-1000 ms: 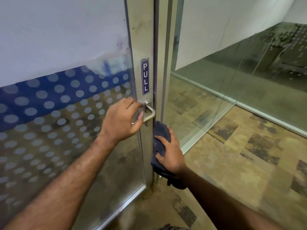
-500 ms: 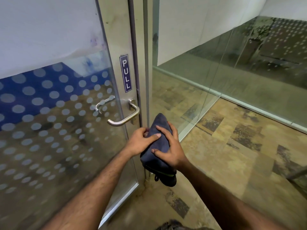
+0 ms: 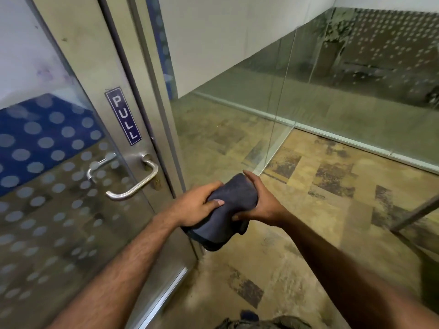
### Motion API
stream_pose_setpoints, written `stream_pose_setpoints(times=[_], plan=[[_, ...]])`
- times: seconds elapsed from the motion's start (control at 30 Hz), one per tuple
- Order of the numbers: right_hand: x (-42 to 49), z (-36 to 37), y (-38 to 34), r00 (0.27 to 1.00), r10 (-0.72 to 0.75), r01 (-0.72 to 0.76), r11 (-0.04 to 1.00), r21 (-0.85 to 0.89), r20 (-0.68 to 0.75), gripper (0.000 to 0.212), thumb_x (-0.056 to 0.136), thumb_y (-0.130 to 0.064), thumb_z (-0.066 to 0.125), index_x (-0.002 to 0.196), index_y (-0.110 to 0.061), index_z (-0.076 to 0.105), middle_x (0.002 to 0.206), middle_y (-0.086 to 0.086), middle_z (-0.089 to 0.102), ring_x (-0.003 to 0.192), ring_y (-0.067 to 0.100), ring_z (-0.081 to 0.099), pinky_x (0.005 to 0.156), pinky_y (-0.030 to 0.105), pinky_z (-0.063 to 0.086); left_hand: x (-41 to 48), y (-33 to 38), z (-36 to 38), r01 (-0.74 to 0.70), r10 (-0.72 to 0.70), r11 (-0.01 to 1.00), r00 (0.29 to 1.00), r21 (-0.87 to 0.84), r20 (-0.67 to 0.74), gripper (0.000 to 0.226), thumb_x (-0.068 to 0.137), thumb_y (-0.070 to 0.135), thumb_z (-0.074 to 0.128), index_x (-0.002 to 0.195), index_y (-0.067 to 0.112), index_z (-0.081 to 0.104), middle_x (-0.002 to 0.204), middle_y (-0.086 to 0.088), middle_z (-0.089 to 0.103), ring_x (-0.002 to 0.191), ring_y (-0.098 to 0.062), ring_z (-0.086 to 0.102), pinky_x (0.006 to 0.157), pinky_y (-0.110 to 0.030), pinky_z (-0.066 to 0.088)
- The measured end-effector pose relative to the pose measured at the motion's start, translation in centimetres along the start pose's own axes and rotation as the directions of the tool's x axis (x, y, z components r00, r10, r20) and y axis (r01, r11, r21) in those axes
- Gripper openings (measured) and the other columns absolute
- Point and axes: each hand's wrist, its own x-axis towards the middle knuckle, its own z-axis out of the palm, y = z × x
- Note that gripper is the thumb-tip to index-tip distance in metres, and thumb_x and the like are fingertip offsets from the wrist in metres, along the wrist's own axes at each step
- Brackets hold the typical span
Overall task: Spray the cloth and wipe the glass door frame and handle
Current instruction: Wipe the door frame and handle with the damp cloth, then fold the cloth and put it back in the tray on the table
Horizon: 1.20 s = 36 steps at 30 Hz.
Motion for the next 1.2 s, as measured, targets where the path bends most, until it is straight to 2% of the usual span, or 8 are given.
stream_pose_setpoints(times=[0.17,0.37,0.5,0.6,0.77,0.87,0.97,1.2], plan=[[0.9,-3.7,-0.6,0.975,0.075,-0.068,0.997,-0.040,0.209,0.047,0.063,-0.019,0.095,0.104,-0.025,0.073,0.102,-0.006,0.077,0.098,0.011,0.073,0.079,0.027,0.056,1.8,-0.6,0.1,-0.054,0.049,0.997,0.996,-0.061,-0.075,0.013,0.096,0.037,0.055,0.099,0.049,0.054,0.095,0.024,0.064,0.096,-0.008,0.064,0.085,-0.035,0.051],[0.1,-7.5,0.3,0.959,0.170,-0.240,0.912,0.333,0.226,0.038,0.084,-0.001,0.073,0.119,0.009,0.062,0.122,0.027,0.067,0.115,0.038,0.065,0.102,0.046,0.052,4.0,-1.3,2.3,0.012,-0.117,0.891,0.972,-0.453,-0.205,0.019,0.098,0.029,0.060,0.117,0.033,0.060,0.106,0.018,0.073,0.103,0.001,0.066,0.090,-0.020,0.050],[-0.8,-9.1,2.1,0.955,0.175,-0.295,0.603,0.741,0.238,0.045,0.083,-0.039,0.071,0.120,-0.014,0.072,0.117,0.010,0.072,0.108,0.026,0.068,0.089,0.036,0.056,5.8,-0.4,4.1,0.012,-0.279,0.633,0.936,-0.774,-0.214,0.027,0.100,0.011,0.054,0.126,0.018,0.058,0.113,0.004,0.075,0.105,-0.012,0.069,0.087,-0.025,0.056],[-1.7,-9.2,4.4,0.909,0.306,-0.401,0.453,0.796,0.283,0.071,0.078,-0.073,0.058,0.125,-0.022,0.071,0.127,0.010,0.070,0.118,0.029,0.065,0.096,0.041,0.052,6.8,0.6,5.0,0.002,-0.374,0.466,0.907,-0.885,-0.195,0.025,0.100,0.014,0.053,0.122,0.021,0.061,0.113,-0.001,0.075,0.102,-0.013,0.072,0.081,-0.026,0.058],[-2.2,-9.5,5.6,0.920,0.232,-0.392,0.501,0.772,0.317,0.065,0.070,-0.052,0.083,0.123,-0.018,0.069,0.120,0.010,0.070,0.107,0.032,0.064,0.087,0.045,0.049,7.3,1.0,6.6,0.042,-0.479,0.405,0.861,-0.913,-0.173,0.021,0.100,0.014,0.054,0.119,0.020,0.060,0.115,-0.002,0.074,0.105,-0.017,0.069,0.089,-0.032,0.056],[-2.4,-10.2,5.3,0.928,0.266,-0.361,0.482,0.798,0.260,0.057,0.090,-0.035,0.065,0.139,-0.008,0.055,0.137,0.015,0.061,0.119,0.029,0.062,0.097,0.037,0.052,6.9,1.6,7.6,0.025,-0.485,0.369,0.858,-0.929,-0.170,0.032,0.090,0.017,0.061,0.122,0.016,0.059,0.113,-0.002,0.075,0.100,-0.013,0.072,0.083,-0.027,0.059],[-3.0,-10.7,4.7,0.940,0.244,-0.339,0.593,0.730,0.239,0.049,0.098,-0.031,0.054,0.138,-0.004,0.055,0.132,0.015,0.065,0.116,0.028,0.065,0.088,0.031,0.056,6.5,2.2,8.4,0.019,-0.468,0.347,0.870,-0.938,-0.156,0.035,0.091,0.006,0.060,0.126,0.012,0.057,0.114,-0.005,0.074,0.099,-0.016,0.072,0.083,-0.028,0.060],[-6.0,-10.7,4.5,0.970,0.242,-0.214,0.826,0.522,0.016,0.035,0.082,-0.015,0.081,0.115,-0.017,0.073,0.114,0.005,0.076,0.107,0.025,0.071,0.082,0.030,0.059,4.4,4.3,10.5,0.084,-0.436,0.386,0.894,-0.919,-0.102,0.059,0.075,0.001,0.075,0.129,0.008,0.051,0.122,-0.013,0.069,0.101,-0.021,0.071,0.081,-0.033,0.060]])
